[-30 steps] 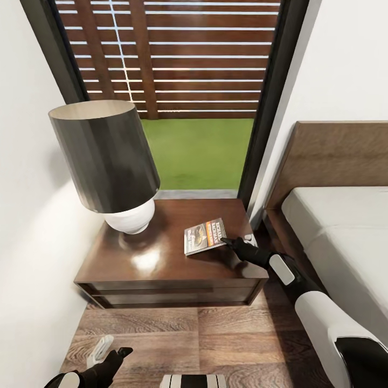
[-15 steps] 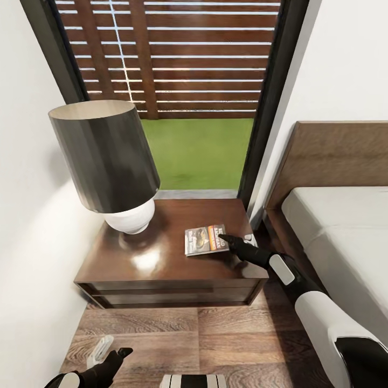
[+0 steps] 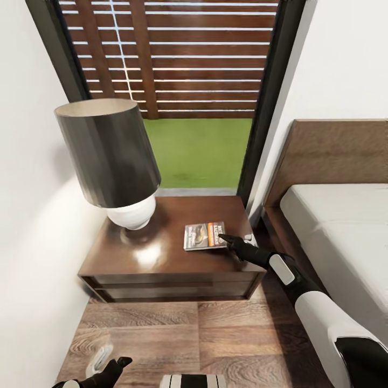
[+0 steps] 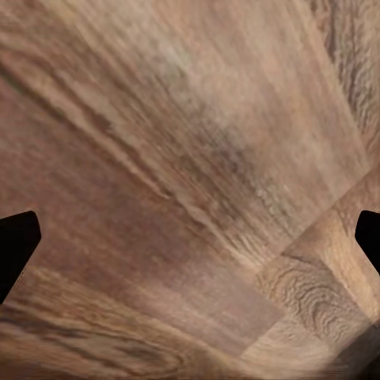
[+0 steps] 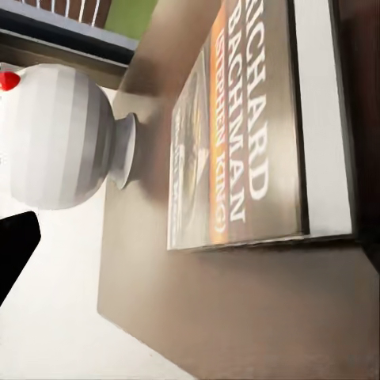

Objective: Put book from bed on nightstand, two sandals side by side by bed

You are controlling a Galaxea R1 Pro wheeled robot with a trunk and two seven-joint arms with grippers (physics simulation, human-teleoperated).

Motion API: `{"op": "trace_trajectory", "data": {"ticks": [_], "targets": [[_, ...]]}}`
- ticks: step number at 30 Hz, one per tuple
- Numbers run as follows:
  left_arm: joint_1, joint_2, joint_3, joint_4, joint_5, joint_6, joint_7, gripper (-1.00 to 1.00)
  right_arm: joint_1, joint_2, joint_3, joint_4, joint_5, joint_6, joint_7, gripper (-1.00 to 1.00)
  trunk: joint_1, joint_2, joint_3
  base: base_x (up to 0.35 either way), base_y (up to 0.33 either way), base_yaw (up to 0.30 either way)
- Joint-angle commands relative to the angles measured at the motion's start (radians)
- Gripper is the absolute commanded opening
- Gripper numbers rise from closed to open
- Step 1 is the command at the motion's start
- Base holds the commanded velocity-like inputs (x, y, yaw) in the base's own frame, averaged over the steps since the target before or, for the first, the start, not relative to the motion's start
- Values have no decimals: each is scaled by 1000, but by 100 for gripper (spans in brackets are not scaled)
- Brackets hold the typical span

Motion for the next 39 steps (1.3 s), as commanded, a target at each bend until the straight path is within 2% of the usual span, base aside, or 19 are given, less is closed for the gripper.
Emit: {"op": "trace_trajectory", "data": {"ticks": [1, 11, 16, 19, 27, 30, 32, 36, 39], "targets": [[0, 0, 2, -1, 8, 6, 4, 100, 0, -1, 3, 0, -8, 5, -1, 100, -1, 0, -1, -306, 0, 0], [0, 4, 3, -9, 10, 6, -2, 100, 0, -5, 6, -14, -8, 8, -1, 100, -1, 0, -1, -210, 0, 0], [0, 4, 2, -30, 10, 7, -3, 100, 35, -14, 9, -166, -6, 14, -1, 100, -3, 1, 19, -17, 0, 0], [0, 3, 2, -35, 10, 7, -2, 100, 101, -16, 10, -320, -4, 18, -4, 100, -4, 2, 30, -4, 0, 0], [0, 3, 3, -37, 9, 6, -1, 100, 137, -22, 10, -426, -3, 19, -5, 100, -8, 3, 61, -1, 0, 0], [0, 3, 3, -38, 9, 6, -1, 100, 172, -22, 9, -496, -2, 18, -6, 100, -9, 4, 73, 0, 0, 0], [1, 3, 3, -39, 9, 5, -1, 100, 208, -22, 10, -591, 25, 18, -44, 100, -10, 5, 80, 0, 0, 0], [4, 3, 3, -39, 9, 4, -1, 100, 234, -22, 11, -681, 69, 19, -108, 100, -12, 5, 96, 0, 0, 0], [6, 3, 4, -39, 8, 3, 0, 100, 279, -21, 11, -769, 100, 11, -143, 100, -13, 6, 108, 0, 0, 0]]}}
